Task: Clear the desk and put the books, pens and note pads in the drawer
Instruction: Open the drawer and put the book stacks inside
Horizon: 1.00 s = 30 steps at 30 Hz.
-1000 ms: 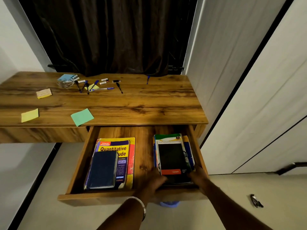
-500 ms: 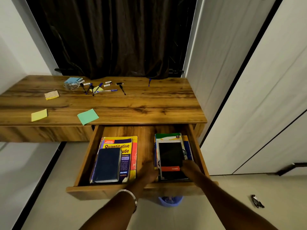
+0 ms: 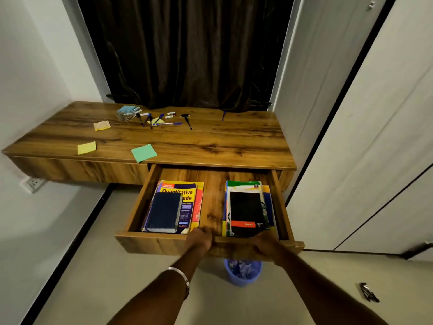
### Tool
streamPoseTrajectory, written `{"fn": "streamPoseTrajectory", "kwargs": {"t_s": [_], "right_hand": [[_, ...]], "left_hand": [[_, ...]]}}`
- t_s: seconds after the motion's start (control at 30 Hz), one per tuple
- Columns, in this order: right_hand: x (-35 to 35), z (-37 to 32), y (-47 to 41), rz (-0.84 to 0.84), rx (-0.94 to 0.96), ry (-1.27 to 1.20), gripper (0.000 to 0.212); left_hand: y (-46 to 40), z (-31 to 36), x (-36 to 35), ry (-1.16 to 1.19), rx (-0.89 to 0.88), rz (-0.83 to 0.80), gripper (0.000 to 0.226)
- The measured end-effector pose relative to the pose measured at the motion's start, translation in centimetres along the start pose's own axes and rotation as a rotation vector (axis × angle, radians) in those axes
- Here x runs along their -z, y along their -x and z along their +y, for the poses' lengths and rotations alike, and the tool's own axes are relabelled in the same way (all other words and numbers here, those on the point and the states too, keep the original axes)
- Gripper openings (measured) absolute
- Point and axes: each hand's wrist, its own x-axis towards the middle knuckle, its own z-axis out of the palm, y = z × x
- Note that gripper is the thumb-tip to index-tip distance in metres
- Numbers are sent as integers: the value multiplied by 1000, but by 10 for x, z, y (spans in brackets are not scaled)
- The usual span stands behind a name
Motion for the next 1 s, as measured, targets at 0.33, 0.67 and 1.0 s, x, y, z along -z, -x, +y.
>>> {"fn": "streamPoseTrajectory", "kwargs": {"t_s": [0.33,0.67,1.0], "right_hand": [[-27,15,13,-100,-111,-375,21],[-29,-9,-16,-17,-71,-483,8],[-11,-57,-80,-39,-29,-486,22]], "left_hand": [[34,-14,20,923,284,-159,45],[-8,3,17,971,194,-189,40],[-81,50,24,915,200,-240,42]]}}
